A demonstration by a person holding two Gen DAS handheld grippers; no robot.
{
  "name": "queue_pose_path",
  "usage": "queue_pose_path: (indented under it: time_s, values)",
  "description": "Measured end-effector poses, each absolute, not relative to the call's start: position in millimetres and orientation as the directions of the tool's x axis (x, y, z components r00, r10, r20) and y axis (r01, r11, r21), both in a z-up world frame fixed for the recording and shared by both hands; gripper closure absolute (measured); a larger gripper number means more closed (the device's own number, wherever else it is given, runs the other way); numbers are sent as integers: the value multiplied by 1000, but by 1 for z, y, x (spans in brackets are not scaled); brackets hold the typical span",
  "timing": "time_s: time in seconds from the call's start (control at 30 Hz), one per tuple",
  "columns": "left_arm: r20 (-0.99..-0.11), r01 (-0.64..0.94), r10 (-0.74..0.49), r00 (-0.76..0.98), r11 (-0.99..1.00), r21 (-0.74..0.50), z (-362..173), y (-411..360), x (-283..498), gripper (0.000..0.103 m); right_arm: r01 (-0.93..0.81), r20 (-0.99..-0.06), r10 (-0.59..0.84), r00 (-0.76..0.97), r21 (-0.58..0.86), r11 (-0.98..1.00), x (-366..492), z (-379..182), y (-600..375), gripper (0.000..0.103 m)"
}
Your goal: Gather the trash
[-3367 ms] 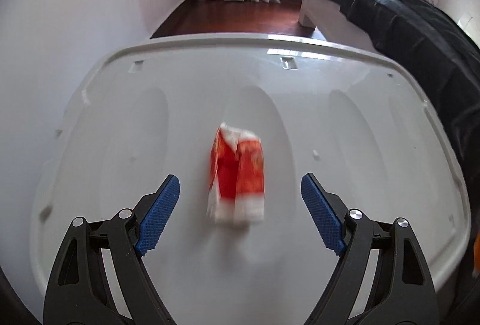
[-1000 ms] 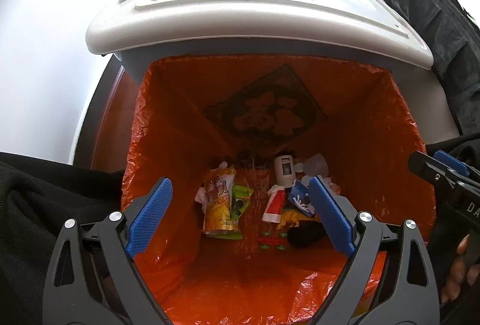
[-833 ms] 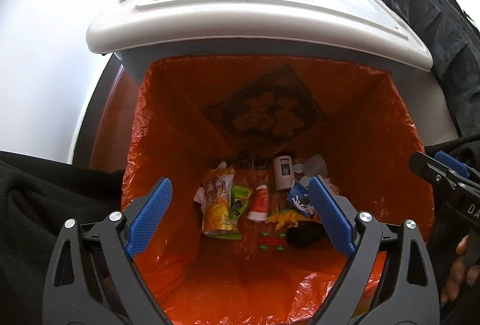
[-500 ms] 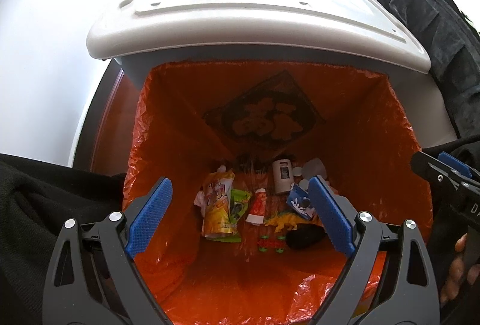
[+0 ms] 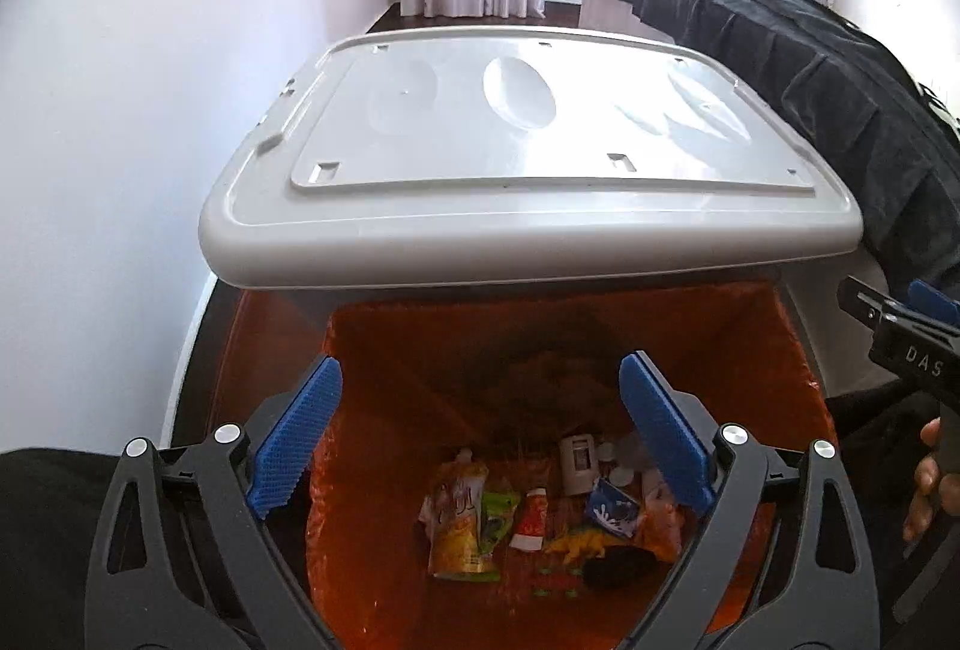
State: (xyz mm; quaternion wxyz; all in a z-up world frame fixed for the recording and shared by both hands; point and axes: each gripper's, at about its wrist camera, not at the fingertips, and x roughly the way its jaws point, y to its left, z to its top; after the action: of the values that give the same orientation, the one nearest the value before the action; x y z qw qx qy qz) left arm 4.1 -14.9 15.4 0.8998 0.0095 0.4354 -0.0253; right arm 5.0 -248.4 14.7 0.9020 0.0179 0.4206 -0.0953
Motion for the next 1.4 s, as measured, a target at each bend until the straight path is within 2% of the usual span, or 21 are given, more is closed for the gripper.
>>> queue_pose_path:
  time_s: [0.23,1.07,1.4]
  values:
    - [-789,56,-9,614,998,32,7,-17,3,12,193,-783,-140,607,-25,981,5,7,-254,5]
    - [-797,48,-22,603,999,9,4,-15,5,12,196,-792,-122,598,-3,981,4,3,-252,5]
    - [-770,2,18,638,1000,25,8,-12,-1,12,193,-797,-118,592,-1,981,4,1,-254,5]
